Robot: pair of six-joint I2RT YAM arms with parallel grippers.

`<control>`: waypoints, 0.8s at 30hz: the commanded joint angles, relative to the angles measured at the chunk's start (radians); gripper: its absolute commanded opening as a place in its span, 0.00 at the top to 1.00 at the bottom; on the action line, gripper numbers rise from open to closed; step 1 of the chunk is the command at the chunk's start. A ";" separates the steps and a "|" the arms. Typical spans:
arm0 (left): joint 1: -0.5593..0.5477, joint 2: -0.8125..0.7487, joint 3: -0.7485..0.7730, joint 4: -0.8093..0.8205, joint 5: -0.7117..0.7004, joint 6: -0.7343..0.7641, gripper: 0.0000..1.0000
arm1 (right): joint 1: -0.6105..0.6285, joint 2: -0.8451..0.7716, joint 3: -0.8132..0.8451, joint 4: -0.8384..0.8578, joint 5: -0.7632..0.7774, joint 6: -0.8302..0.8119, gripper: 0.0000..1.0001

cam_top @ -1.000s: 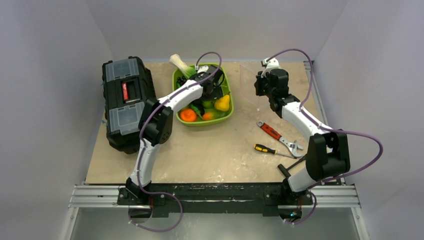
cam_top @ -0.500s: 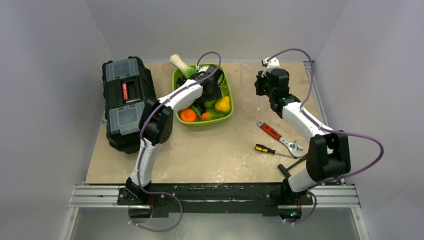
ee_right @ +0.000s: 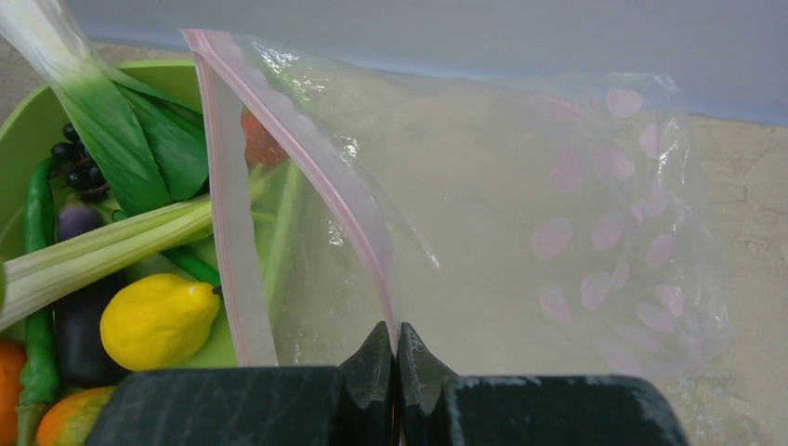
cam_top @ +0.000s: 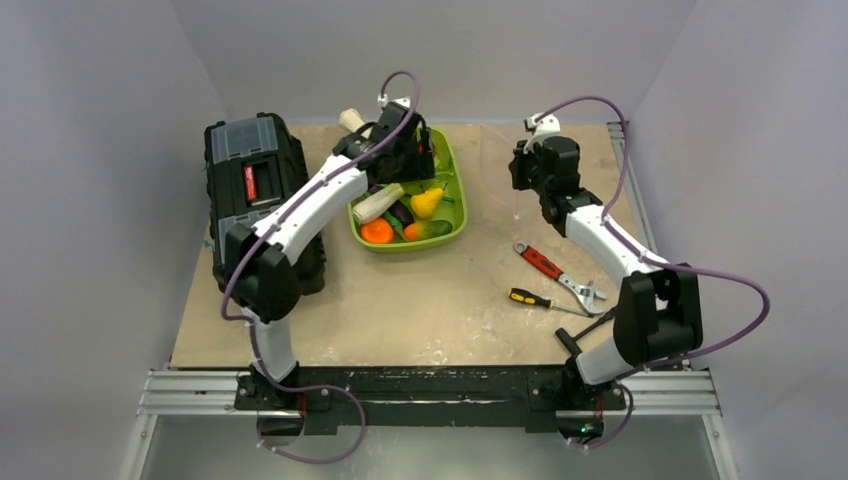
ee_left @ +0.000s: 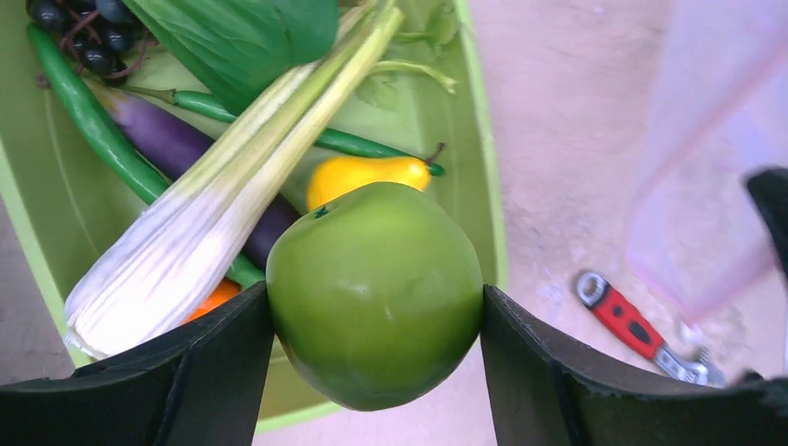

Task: Place the food in the zip-top bag and seal the zipper
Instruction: Pick up the fake fruit from the bin, then place the fake fruit in the zipper food storage bag.

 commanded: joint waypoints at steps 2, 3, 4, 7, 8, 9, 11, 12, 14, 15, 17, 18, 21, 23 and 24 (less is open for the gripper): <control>0.003 -0.193 -0.165 0.184 0.199 -0.010 0.62 | -0.005 -0.080 0.001 0.039 -0.014 0.019 1.00; 0.003 -0.230 -0.229 0.279 0.278 -0.049 0.62 | -0.005 -0.094 -0.001 0.037 -0.016 0.019 1.00; 0.002 -0.260 -0.294 0.397 0.343 -0.089 0.62 | -0.005 -0.103 -0.001 0.033 -0.016 0.022 1.00; -0.004 -0.275 -0.392 0.667 0.496 -0.222 0.62 | -0.005 -0.128 0.001 0.013 -0.033 0.038 1.00; -0.010 -0.264 -0.398 0.719 0.530 -0.256 0.62 | -0.005 -0.135 -0.001 0.012 -0.051 0.042 1.00; -0.017 -0.252 -0.398 0.789 0.556 -0.283 0.62 | -0.005 -0.139 -0.004 0.012 -0.061 0.048 1.00; -0.038 -0.230 -0.395 0.884 0.589 -0.320 0.62 | -0.005 -0.144 -0.011 0.011 -0.068 0.058 1.00; -0.054 -0.224 -0.393 0.914 0.595 -0.329 0.62 | -0.006 -0.144 -0.013 0.009 -0.069 0.063 1.00; -0.076 -0.215 -0.390 0.948 0.588 -0.336 0.63 | -0.006 -0.145 -0.012 0.003 -0.077 0.066 1.00; -0.084 -0.211 -0.388 0.962 0.583 -0.336 0.63 | -0.006 -0.147 -0.014 0.004 -0.083 0.070 1.00; -0.098 -0.205 -0.379 0.985 0.582 -0.335 0.64 | -0.005 -0.153 -0.024 0.015 -0.096 0.073 1.00; -0.107 -0.205 -0.376 1.001 0.582 -0.331 0.64 | -0.006 -0.155 -0.026 0.018 -0.096 0.073 1.00; -0.131 -0.196 -0.356 0.994 0.553 -0.306 0.64 | -0.005 -0.159 -0.029 0.023 -0.115 0.078 1.00; -0.132 -0.170 -0.322 0.956 0.535 -0.308 0.65 | -0.005 -0.167 -0.033 0.031 -0.145 0.089 1.00; -0.130 -0.158 -0.312 0.949 0.526 -0.311 0.65 | -0.005 -0.177 -0.034 0.034 -0.156 0.092 1.00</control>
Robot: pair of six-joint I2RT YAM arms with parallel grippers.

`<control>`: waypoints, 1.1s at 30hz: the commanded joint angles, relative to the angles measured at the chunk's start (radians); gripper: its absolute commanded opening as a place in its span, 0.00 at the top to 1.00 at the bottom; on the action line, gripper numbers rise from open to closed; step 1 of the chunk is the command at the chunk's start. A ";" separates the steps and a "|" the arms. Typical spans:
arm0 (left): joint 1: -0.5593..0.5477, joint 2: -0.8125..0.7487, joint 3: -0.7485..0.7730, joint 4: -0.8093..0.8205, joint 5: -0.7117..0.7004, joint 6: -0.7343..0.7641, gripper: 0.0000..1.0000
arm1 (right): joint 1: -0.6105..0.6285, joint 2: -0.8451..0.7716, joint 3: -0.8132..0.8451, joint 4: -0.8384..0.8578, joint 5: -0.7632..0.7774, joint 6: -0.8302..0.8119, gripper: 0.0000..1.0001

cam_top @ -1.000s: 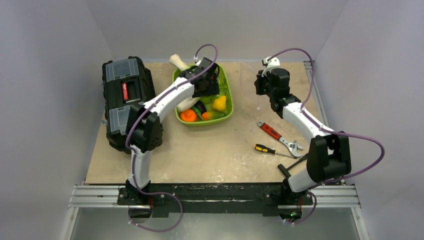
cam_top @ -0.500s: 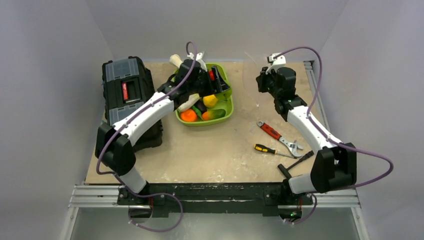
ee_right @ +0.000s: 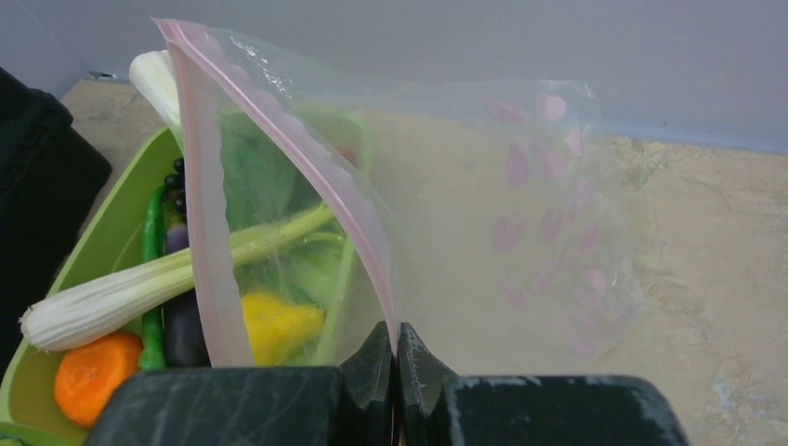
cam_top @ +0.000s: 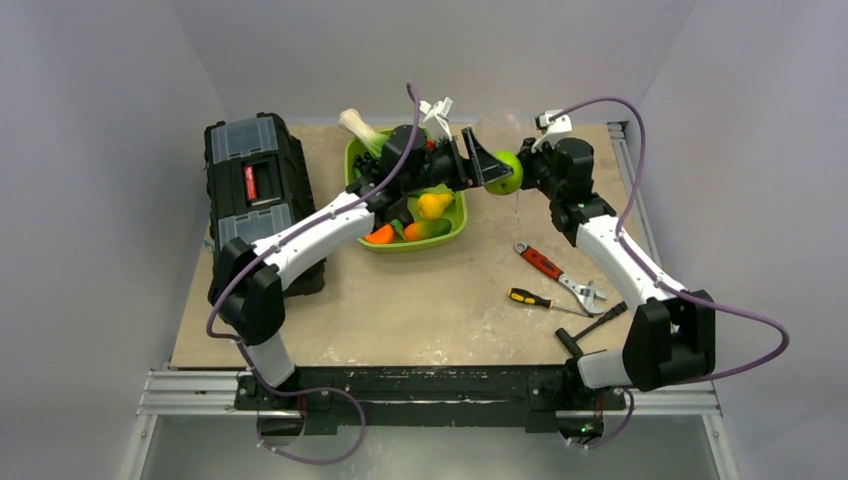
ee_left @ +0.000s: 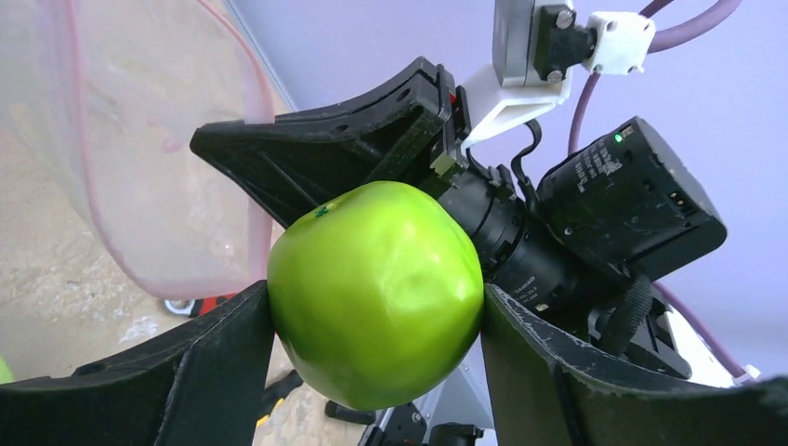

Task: Place the food in the zip-top bag and seal the zipper
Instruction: Place the fake fruit in the zipper food storage bag.

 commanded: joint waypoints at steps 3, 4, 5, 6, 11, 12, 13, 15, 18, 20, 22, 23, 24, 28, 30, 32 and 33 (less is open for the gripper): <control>0.001 0.071 0.086 0.059 -0.079 0.010 0.65 | -0.005 -0.077 -0.015 0.052 -0.086 0.038 1.00; 0.004 0.081 0.086 0.058 -0.099 0.006 0.65 | -0.005 -0.086 -0.017 0.055 -0.090 0.041 1.00; 0.008 0.090 0.085 0.061 -0.110 0.004 0.65 | -0.005 -0.092 -0.018 0.053 -0.091 0.044 1.00; 0.012 0.099 0.085 0.064 -0.122 0.006 0.65 | -0.005 -0.097 -0.019 0.050 -0.092 0.046 1.00; 0.031 0.154 0.103 0.053 -0.151 -0.021 0.67 | -0.005 -0.125 -0.021 0.051 -0.124 0.059 1.00; 0.034 0.155 0.103 0.042 -0.162 -0.021 0.67 | -0.005 -0.129 -0.019 0.047 -0.124 0.061 1.00; 0.034 0.152 0.102 0.021 -0.178 -0.015 0.67 | -0.005 -0.129 -0.016 0.041 -0.120 0.059 1.00; 0.035 0.149 0.114 -0.041 -0.205 -0.002 0.58 | -0.005 -0.123 -0.013 0.043 -0.124 0.061 1.00; 0.032 0.161 0.142 -0.078 -0.191 0.015 0.39 | -0.005 -0.115 -0.016 0.054 -0.136 0.064 1.00; 0.030 0.169 0.149 -0.082 -0.174 0.010 0.31 | -0.005 -0.112 -0.007 0.048 -0.134 0.062 1.00; 0.030 0.183 0.171 -0.103 -0.153 0.006 0.26 | -0.005 -0.105 0.002 0.034 -0.122 0.052 1.00; 0.030 0.190 0.185 -0.116 -0.145 0.009 0.24 | -0.005 -0.101 0.005 0.031 -0.117 0.048 1.00; 0.029 0.195 0.197 -0.128 -0.133 0.013 0.21 | -0.005 -0.096 0.004 0.032 -0.113 0.047 1.00; 0.024 0.196 0.241 -0.227 -0.115 0.045 0.00 | -0.005 -0.085 -0.003 0.042 -0.106 0.047 1.00; 0.024 0.192 0.249 -0.257 -0.108 0.053 0.00 | -0.005 -0.085 -0.001 0.041 -0.106 0.045 1.00; 0.024 0.191 0.261 -0.288 -0.113 0.058 0.00 | -0.005 -0.082 0.003 0.038 -0.105 0.044 1.00; 0.024 0.189 0.264 -0.298 -0.112 0.061 0.00 | -0.005 -0.078 0.003 0.038 -0.103 0.043 1.00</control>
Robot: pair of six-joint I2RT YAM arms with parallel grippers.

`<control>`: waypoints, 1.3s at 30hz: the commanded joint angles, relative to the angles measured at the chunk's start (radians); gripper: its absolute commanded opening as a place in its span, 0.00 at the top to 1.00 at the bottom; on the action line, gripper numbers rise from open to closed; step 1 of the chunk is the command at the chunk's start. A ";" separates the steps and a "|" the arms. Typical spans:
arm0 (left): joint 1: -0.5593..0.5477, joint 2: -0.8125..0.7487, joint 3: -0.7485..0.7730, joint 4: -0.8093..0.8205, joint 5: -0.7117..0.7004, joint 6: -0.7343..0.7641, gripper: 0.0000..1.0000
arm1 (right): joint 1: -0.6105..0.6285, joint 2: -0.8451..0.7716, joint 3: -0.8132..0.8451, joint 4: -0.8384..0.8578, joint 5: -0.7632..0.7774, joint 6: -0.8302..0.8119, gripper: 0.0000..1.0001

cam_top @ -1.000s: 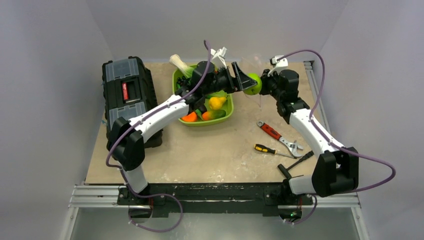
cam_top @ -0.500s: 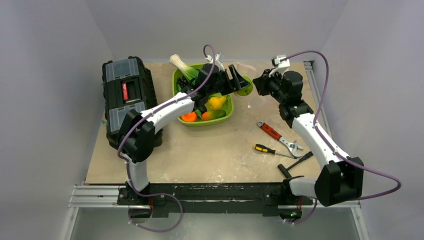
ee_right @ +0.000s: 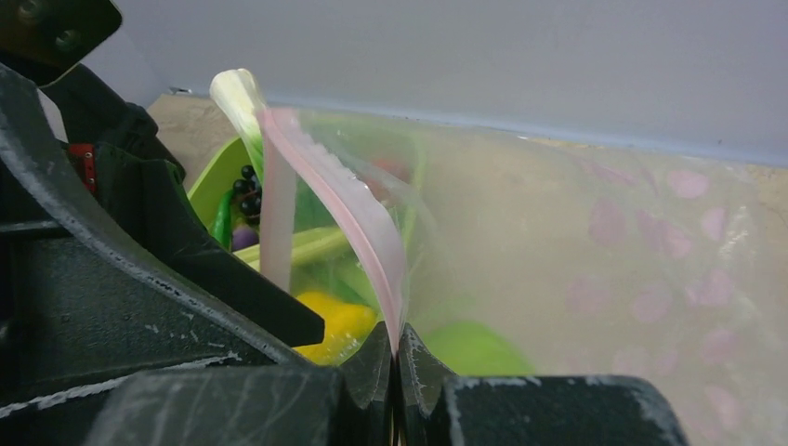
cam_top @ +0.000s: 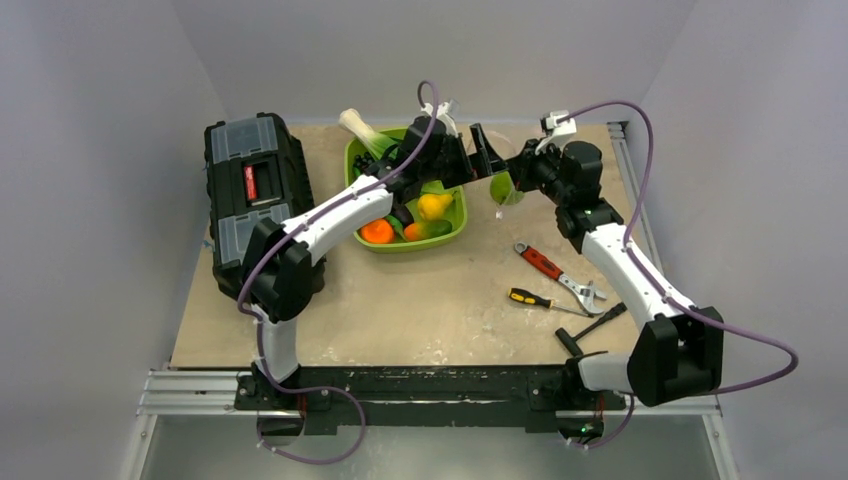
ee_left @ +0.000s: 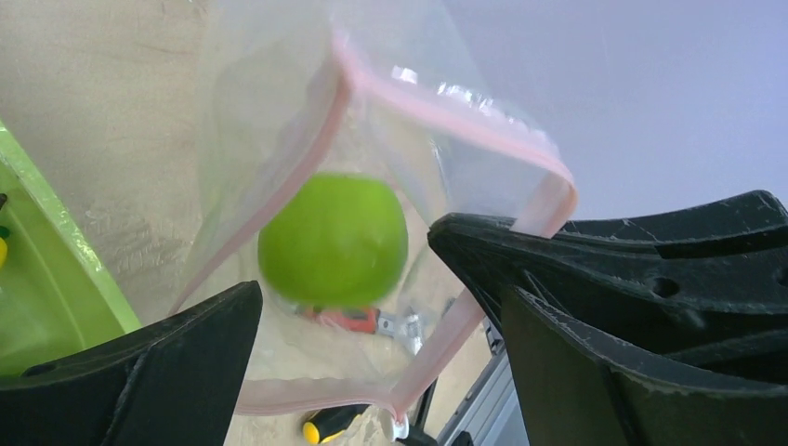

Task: Place the food in the zip-top bag and seal the zipper
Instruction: Place the fake fruit in the zipper food storage bag, then pick up the fake fruit from the bin.

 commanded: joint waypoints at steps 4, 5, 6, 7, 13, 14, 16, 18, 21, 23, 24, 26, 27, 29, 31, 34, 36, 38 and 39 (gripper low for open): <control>-0.006 -0.037 0.045 -0.059 0.036 0.056 0.00 | 0.004 0.012 0.029 0.033 0.012 -0.006 1.00; -0.006 -0.051 0.035 -0.062 0.036 0.067 0.00 | 0.004 0.013 0.029 0.033 0.016 -0.008 1.00; -0.006 -0.068 0.021 -0.065 0.035 0.080 0.00 | 0.004 0.013 0.029 0.033 0.020 -0.009 1.00; -0.005 -0.088 0.005 -0.067 0.036 0.093 0.01 | 0.003 0.015 0.029 0.033 0.021 -0.010 1.00; 0.001 -0.241 -0.137 -0.061 0.068 0.174 0.04 | 0.004 0.030 0.034 0.033 0.021 -0.013 1.00; 0.002 -0.269 -0.162 -0.062 0.072 0.196 0.04 | 0.004 0.033 0.032 0.034 0.021 -0.013 1.00; 0.003 -0.331 -0.223 -0.066 0.065 0.229 0.04 | 0.004 0.033 0.032 0.035 0.021 -0.014 1.00; 0.006 -0.399 -0.288 -0.081 0.033 0.261 0.03 | 0.004 0.034 0.032 0.035 0.025 -0.015 1.00; 0.014 -0.481 -0.378 -0.139 -0.036 0.308 0.03 | 0.003 0.042 0.036 0.032 0.031 -0.017 1.00; 0.017 -0.516 -0.415 -0.201 -0.095 0.346 0.03 | 0.004 0.051 0.041 0.030 0.034 -0.021 1.00; 0.017 -0.523 -0.426 -0.239 -0.128 0.368 0.03 | 0.004 0.054 0.041 0.029 0.035 -0.021 1.00; 0.019 -0.523 -0.429 -0.303 -0.173 0.401 0.03 | 0.004 0.061 0.043 0.030 0.035 -0.022 1.00; 0.023 -0.513 -0.424 -0.331 -0.191 0.411 0.03 | 0.004 0.065 0.044 0.027 0.035 -0.022 1.00; 0.031 -0.494 -0.421 -0.358 -0.202 0.422 0.05 | 0.004 0.069 0.045 0.027 0.035 -0.023 1.00; 0.045 -0.466 -0.418 -0.350 -0.199 0.420 0.05 | 0.003 0.072 0.046 0.026 0.036 -0.025 1.00; 0.076 -0.388 -0.382 -0.321 -0.126 0.415 0.05 | 0.004 0.078 0.047 0.027 0.042 -0.027 1.00; 0.106 -0.315 -0.337 -0.301 -0.069 0.411 0.05 | 0.004 0.083 0.046 0.029 0.047 -0.028 1.00; 0.139 -0.217 -0.264 -0.310 -0.002 0.394 0.05 | 0.004 0.085 0.045 0.032 0.052 -0.029 1.00; 0.154 -0.170 -0.207 -0.326 0.022 0.385 0.05 | 0.003 0.085 0.046 0.032 0.054 -0.030 1.00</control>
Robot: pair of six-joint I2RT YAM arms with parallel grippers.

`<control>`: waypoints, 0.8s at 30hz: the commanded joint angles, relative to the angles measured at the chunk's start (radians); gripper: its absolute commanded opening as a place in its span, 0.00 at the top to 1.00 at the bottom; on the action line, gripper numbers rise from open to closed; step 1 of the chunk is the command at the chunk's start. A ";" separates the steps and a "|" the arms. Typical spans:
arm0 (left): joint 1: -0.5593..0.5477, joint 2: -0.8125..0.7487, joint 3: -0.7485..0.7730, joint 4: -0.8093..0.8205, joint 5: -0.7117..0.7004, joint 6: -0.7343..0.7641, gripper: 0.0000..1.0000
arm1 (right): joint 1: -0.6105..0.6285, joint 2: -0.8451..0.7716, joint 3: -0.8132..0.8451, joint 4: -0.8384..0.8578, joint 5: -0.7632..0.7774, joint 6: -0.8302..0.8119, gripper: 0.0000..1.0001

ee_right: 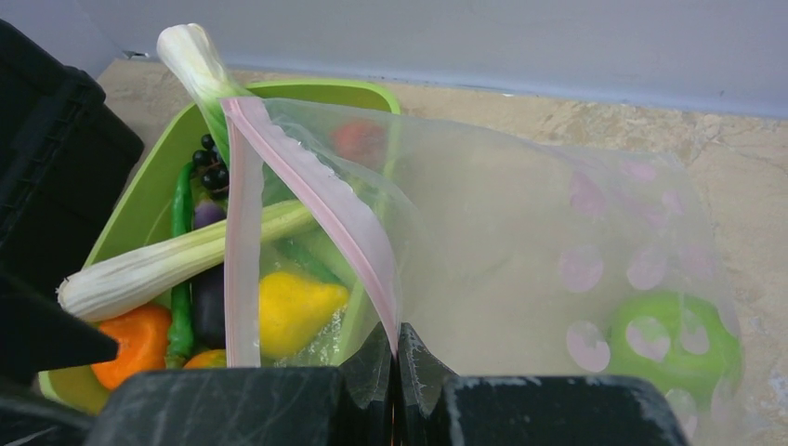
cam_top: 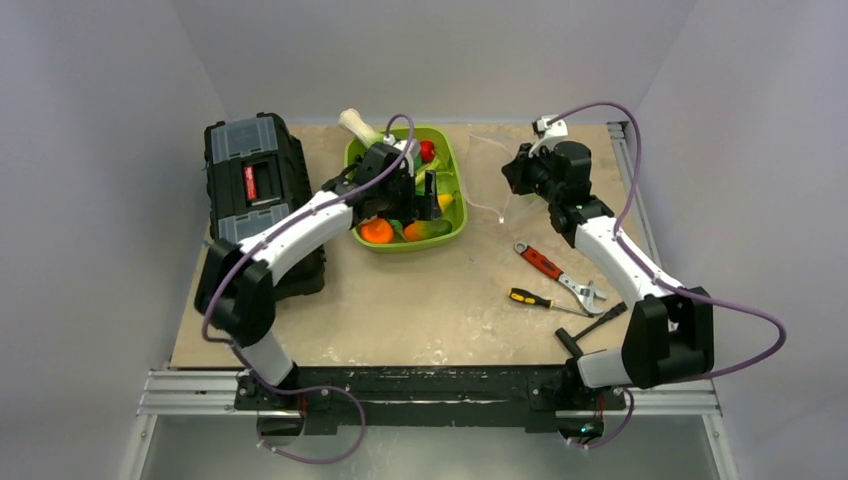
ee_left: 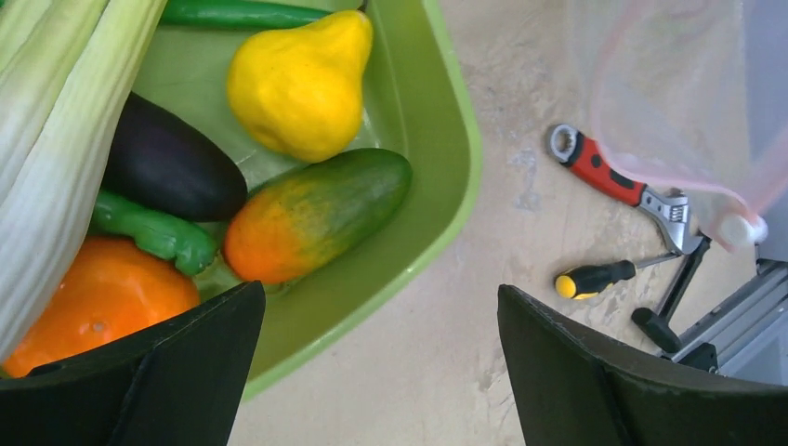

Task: Place the food in the zip-top bag and seal the zipper
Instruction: Pick up the fake fruit from the bin.

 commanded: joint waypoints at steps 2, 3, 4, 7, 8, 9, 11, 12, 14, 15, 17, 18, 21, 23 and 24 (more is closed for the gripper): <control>0.066 0.197 0.204 -0.003 0.142 -0.008 0.06 | 0.003 0.001 0.042 0.037 0.030 -0.019 1.00; 0.068 0.230 0.238 -0.014 0.144 -0.007 0.06 | 0.004 0.001 0.041 0.037 0.033 -0.021 1.00; 0.068 0.261 0.270 -0.026 0.140 -0.007 0.06 | 0.004 0.000 0.041 0.037 0.036 -0.021 1.00; 0.068 0.339 0.340 -0.039 0.115 -0.007 0.08 | 0.004 0.005 0.039 0.038 0.049 -0.021 1.00; 0.068 0.356 0.354 -0.035 0.108 -0.008 0.10 | 0.004 0.008 0.041 0.039 0.050 -0.021 1.00; 0.069 0.376 0.370 -0.037 0.093 -0.007 0.10 | 0.003 0.012 0.040 0.039 0.052 -0.022 1.00; 0.070 0.412 0.405 -0.055 0.059 -0.001 0.10 | 0.004 0.014 0.041 0.039 0.055 -0.025 1.00; 0.069 0.434 0.424 -0.073 0.048 0.007 0.09 | 0.004 0.014 0.041 0.039 0.056 -0.027 1.00; 0.068 0.480 0.483 -0.114 0.033 0.023 0.08 | 0.003 0.017 0.041 0.040 0.056 -0.030 1.00; 0.068 0.502 0.499 -0.137 0.025 0.032 0.07 | 0.004 0.018 0.041 0.040 0.057 -0.030 1.00; 0.069 0.536 0.533 -0.161 0.028 0.044 0.07 | 0.004 0.021 0.041 0.042 0.058 -0.034 1.00; 0.069 0.545 0.534 -0.164 0.035 0.045 0.07 | 0.004 0.021 0.041 0.042 0.060 -0.034 1.00; 0.067 0.550 0.507 -0.147 0.050 0.039 0.10 | 0.003 0.025 0.042 0.043 0.063 -0.037 1.00; 0.068 0.542 0.478 -0.123 0.064 0.034 0.12 | 0.004 0.027 0.042 0.043 0.063 -0.038 1.00; 0.067 0.540 0.471 -0.119 0.066 0.031 0.13 | 0.004 0.026 0.042 0.044 0.063 -0.039 1.00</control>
